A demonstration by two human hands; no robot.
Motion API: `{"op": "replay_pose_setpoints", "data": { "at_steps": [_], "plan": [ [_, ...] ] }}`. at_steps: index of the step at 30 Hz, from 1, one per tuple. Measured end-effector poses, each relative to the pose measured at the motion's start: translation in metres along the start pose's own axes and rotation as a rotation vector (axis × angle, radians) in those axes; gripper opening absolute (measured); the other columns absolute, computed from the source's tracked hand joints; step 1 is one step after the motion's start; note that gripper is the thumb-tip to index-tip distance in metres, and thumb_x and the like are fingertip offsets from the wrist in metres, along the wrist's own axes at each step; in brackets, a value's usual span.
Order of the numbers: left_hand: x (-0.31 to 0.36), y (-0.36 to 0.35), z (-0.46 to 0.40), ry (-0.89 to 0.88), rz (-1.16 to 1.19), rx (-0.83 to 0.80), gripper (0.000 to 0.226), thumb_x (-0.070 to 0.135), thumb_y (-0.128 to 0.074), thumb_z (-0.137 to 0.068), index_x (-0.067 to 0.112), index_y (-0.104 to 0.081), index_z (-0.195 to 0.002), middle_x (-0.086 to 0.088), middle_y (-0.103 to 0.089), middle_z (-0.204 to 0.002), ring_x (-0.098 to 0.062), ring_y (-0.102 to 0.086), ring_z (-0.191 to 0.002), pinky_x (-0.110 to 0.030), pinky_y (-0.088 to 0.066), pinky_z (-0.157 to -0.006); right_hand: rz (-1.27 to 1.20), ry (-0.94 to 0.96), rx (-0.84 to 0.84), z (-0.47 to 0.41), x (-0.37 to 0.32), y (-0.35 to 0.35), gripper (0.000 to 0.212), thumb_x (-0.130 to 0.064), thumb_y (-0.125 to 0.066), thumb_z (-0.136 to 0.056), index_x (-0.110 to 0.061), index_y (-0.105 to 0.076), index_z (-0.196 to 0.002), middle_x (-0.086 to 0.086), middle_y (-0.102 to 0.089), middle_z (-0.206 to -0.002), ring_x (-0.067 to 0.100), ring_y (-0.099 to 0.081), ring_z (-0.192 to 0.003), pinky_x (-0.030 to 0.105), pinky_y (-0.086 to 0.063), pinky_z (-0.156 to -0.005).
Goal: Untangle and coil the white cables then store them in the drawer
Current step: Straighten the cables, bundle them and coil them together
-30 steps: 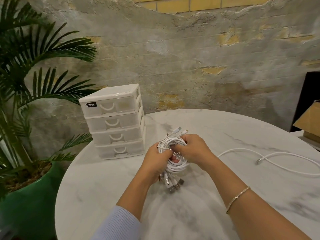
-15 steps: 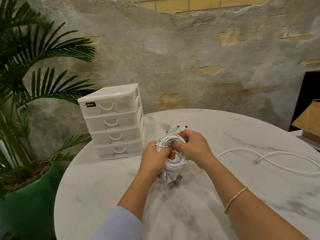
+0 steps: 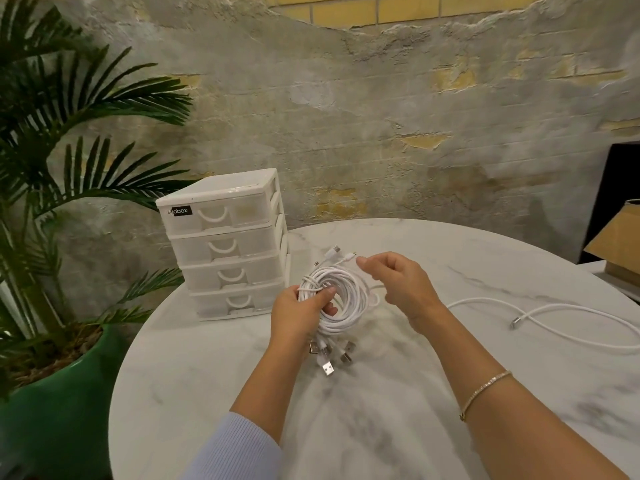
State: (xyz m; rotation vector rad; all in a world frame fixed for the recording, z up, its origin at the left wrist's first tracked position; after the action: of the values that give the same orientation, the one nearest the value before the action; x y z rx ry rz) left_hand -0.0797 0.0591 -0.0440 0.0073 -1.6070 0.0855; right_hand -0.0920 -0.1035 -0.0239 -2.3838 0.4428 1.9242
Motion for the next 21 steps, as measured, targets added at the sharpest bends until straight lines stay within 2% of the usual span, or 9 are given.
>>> {"op": "replay_pose_setpoints", "data": {
  "at_steps": [3, 5, 7, 9, 11, 15, 17, 19, 21],
  "plan": [
    [0.005, -0.003, 0.004, 0.006, 0.076, -0.037, 0.011, 0.001, -0.074, -0.075, 0.008, -0.066, -0.076, 0.0, -0.064, -0.052, -0.011, -0.06, -0.047, -0.027, -0.051, -0.057, 0.267, -0.006, -0.113, 0.001, 0.004, -0.003, 0.05, -0.059, -0.065, -0.075, -0.023, -0.066, -0.11, -0.012, -0.051, -0.076, 0.003, -0.046, -0.069, 0.02, -0.034, -0.06],
    [0.005, -0.007, 0.006, 0.039, 0.112, -0.067, 0.012, -0.001, -0.075, -0.073, 0.006, -0.066, -0.076, -0.003, -0.064, -0.054, -0.013, -0.06, -0.049, -0.029, -0.05, -0.059, 0.397, -0.027, -0.156, 0.002, 0.007, -0.009, 0.059, -0.066, -0.059, -0.075, -0.02, -0.066, -0.112, -0.009, -0.058, -0.085, 0.006, -0.049, -0.078, 0.02, -0.035, -0.062],
    [0.005, -0.009, 0.008, 0.086, 0.143, -0.067, 0.012, -0.001, -0.074, -0.075, 0.004, -0.064, -0.077, -0.005, -0.064, -0.054, -0.016, -0.06, -0.05, -0.031, -0.051, -0.061, 0.43, -0.052, -0.165, 0.003, 0.007, -0.009, 0.057, -0.07, -0.055, -0.075, -0.014, -0.065, -0.084, -0.005, -0.05, -0.074, 0.011, -0.044, -0.07, 0.023, -0.028, -0.056],
    [0.004, -0.008, 0.008, 0.113, 0.167, -0.052, 0.012, 0.002, -0.074, -0.076, 0.005, -0.061, -0.077, -0.003, -0.062, -0.049, -0.014, -0.059, -0.046, -0.031, -0.05, -0.059, 0.452, -0.071, -0.167, 0.006, 0.002, -0.007, 0.059, -0.071, -0.053, -0.075, -0.016, -0.037, -0.057, -0.004, -0.029, -0.057, 0.013, -0.03, -0.055, 0.028, -0.018, -0.053],
    [0.002, -0.006, 0.006, 0.118, 0.147, -0.04, 0.016, 0.011, -0.076, -0.076, 0.004, -0.062, -0.079, -0.002, -0.06, -0.048, -0.015, -0.056, -0.047, -0.029, -0.048, -0.058, 0.502, -0.07, -0.16, 0.008, -0.003, -0.005, 0.063, -0.073, -0.051, -0.073, -0.017, -0.028, -0.054, -0.003, -0.027, -0.054, 0.013, -0.029, -0.052, 0.028, -0.019, -0.053],
    [-0.001, -0.004, 0.002, 0.025, 0.006, -0.016, 0.011, 0.014, -0.071, -0.082, 0.005, -0.066, -0.079, 0.001, -0.065, -0.053, -0.009, -0.057, -0.047, -0.031, -0.051, -0.065, 0.517, -0.026, -0.086, 0.006, -0.006, 0.002, 0.069, -0.082, -0.041, -0.059, -0.014, -0.038, -0.056, 0.006, -0.058, -0.064, 0.017, -0.05, -0.061, 0.029, -0.032, -0.058],
    [-0.001, -0.003, 0.002, -0.054, -0.144, 0.006, 0.015, 0.022, -0.069, -0.084, 0.009, -0.068, -0.075, 0.003, -0.068, -0.058, -0.012, -0.061, -0.054, -0.032, -0.052, -0.068, 0.496, 0.006, -0.057, 0.004, -0.006, 0.007, 0.065, -0.077, -0.047, -0.068, -0.015, -0.034, -0.055, 0.006, -0.05, -0.056, 0.023, -0.052, -0.062, 0.031, -0.031, -0.058],
    [0.001, -0.004, 0.004, -0.115, -0.265, 0.022, 0.02, 0.029, -0.067, -0.086, 0.014, -0.066, -0.073, 0.002, -0.069, -0.063, -0.014, -0.065, -0.061, -0.032, -0.053, -0.071, 0.563, 0.037, -0.045, 0.002, -0.004, 0.007, 0.06, -0.07, -0.051, -0.076, -0.017, -0.034, -0.055, -0.002, -0.041, -0.054, 0.019, -0.045, -0.06, 0.032, -0.032, -0.06],
    [0.0, -0.004, 0.003, -0.122, -0.291, 0.008, 0.022, 0.032, -0.065, -0.087, 0.016, -0.065, -0.072, 0.003, -0.069, -0.062, -0.015, -0.065, -0.063, -0.033, -0.053, -0.073, 0.581, 0.03, -0.058, 0.001, -0.001, 0.006, 0.056, -0.067, -0.054, -0.077, -0.017, -0.038, -0.057, -0.003, -0.046, -0.059, 0.015, -0.044, -0.062, 0.032, -0.033, -0.062]
  ]
}}
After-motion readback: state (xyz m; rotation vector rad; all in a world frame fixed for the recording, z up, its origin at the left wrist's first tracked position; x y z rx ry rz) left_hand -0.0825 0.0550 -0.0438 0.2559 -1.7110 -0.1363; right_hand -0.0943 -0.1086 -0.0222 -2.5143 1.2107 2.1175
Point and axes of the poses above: each hand's wrist, its own z-axis away from the middle knuckle, its own y-axis out of the back of the hand, x = y × z, the point moved 3 cm from there along -z, towards the middle knuckle
